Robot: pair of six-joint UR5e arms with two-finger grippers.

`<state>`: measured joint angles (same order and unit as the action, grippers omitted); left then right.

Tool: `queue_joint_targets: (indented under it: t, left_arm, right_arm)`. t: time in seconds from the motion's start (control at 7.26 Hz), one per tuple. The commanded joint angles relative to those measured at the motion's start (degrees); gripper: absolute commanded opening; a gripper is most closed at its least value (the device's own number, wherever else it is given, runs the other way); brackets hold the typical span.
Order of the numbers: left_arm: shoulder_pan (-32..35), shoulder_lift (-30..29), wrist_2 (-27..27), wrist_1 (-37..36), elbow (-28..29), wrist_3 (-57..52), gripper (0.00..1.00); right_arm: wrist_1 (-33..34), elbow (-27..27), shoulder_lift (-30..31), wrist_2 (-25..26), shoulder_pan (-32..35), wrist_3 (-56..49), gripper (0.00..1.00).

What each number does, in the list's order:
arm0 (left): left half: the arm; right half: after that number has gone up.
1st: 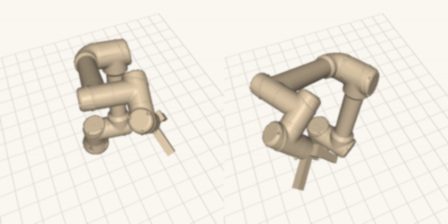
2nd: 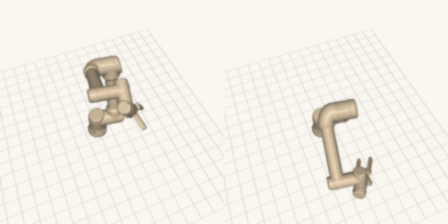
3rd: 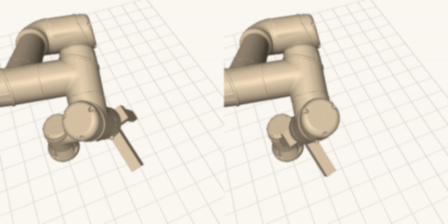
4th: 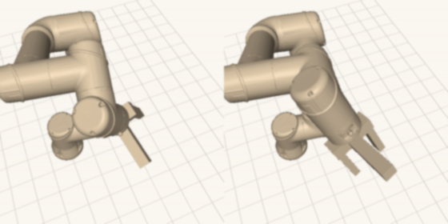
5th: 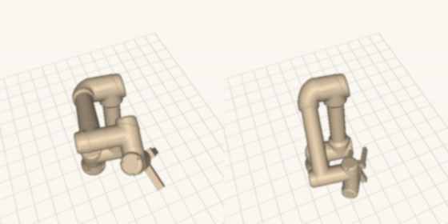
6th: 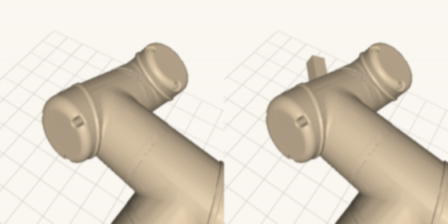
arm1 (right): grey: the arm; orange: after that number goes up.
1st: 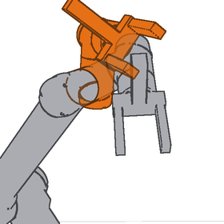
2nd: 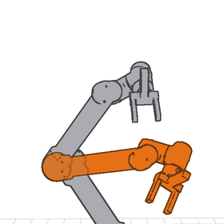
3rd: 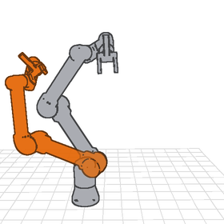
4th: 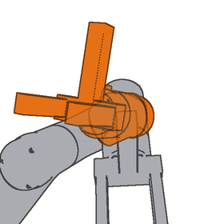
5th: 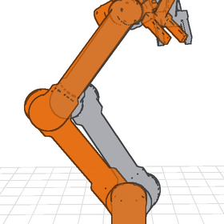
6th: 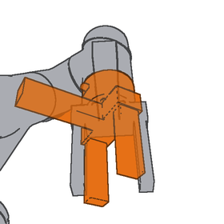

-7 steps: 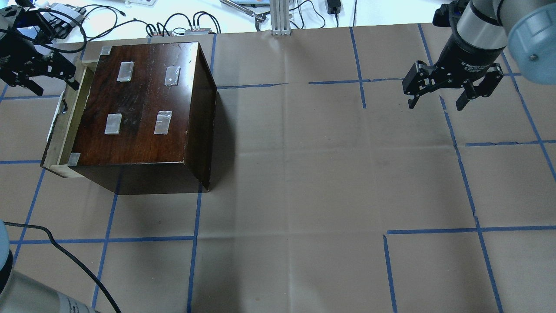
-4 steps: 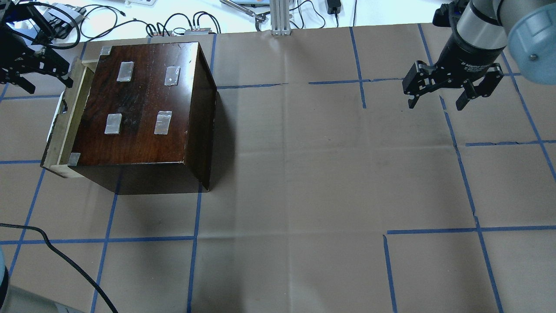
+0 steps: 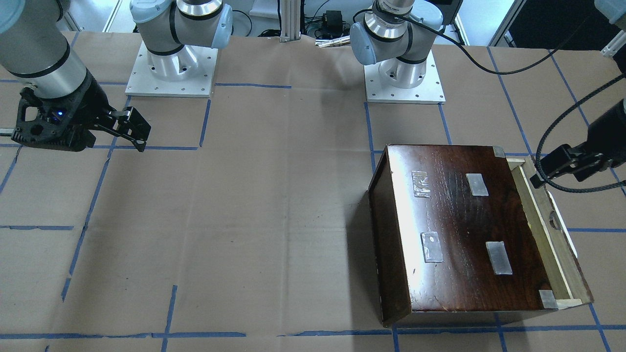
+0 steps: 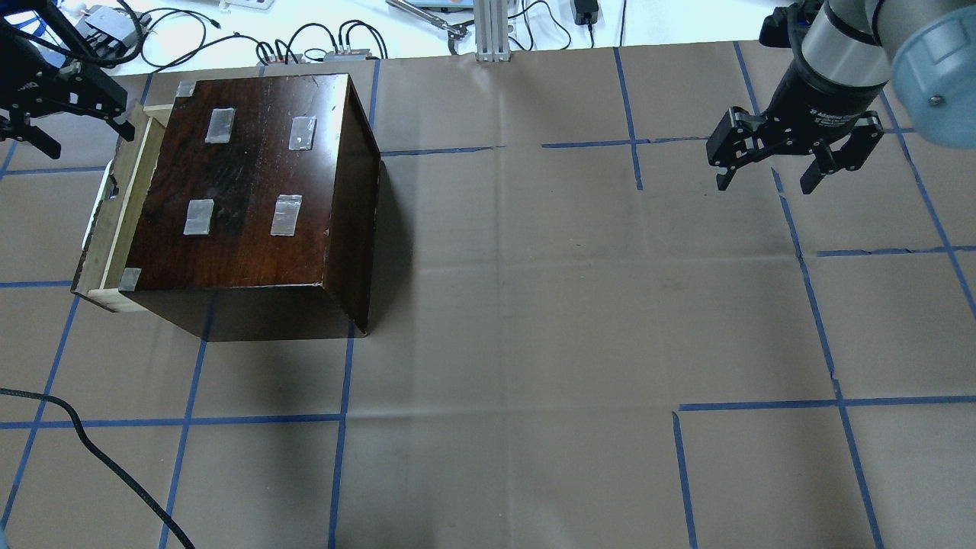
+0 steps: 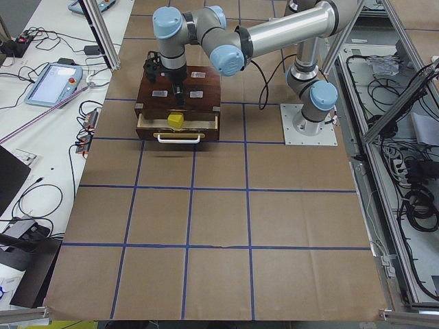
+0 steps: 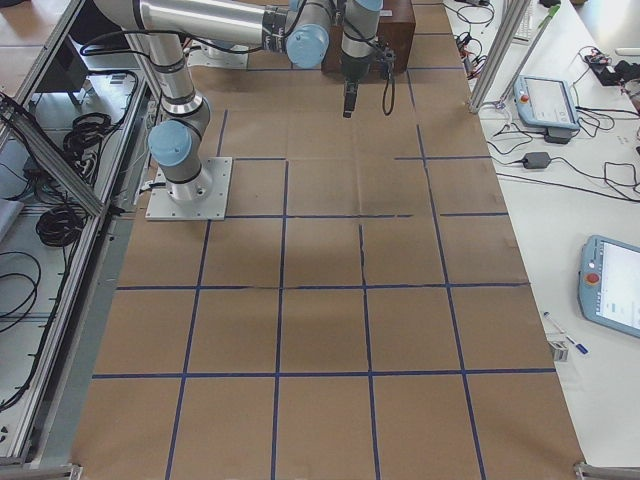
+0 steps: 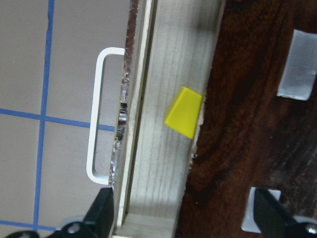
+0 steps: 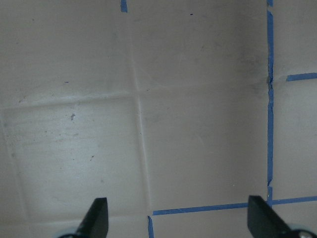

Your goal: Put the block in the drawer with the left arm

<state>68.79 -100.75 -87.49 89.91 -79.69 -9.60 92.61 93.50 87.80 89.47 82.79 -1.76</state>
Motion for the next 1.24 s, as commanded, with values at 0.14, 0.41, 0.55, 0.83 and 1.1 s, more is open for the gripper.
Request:
queue_joint_targets:
  t: [0.14, 0.41, 0.55, 0.83, 1.1]
  left_arm:
    - [10.81, 2.57, 0.04, 0.35, -0.99, 13.96, 0.99]
    - [17.57, 5.28, 0.13, 0.27, -4.57, 19.50, 0.99]
    - [19.69, 6.95, 0.22, 0.27, -7.03, 19.96, 0.99]
    - [20.68, 8.98, -0.04, 0.27, -10.56, 18.75, 0.99]
    - [20.68, 9.95, -0.13, 0.27, -11.28, 17.07, 0.99]
  right_arm:
    - [-0.06, 0.01, 0.00, 0.00, 0.00, 0.00, 1.00]
    - [-0.06, -0.07, 0.00, 0.00, 0.00, 0.00, 1.00]
    - [0.03, -0.07, 0.00, 0.00, 0.00, 0.00, 1.00]
    - [-0.06, 0.01, 0.00, 0.00, 0.00, 0.00, 1.00]
    - [0.03, 0.01, 0.00, 0.00, 0.00, 0.00, 1.00]
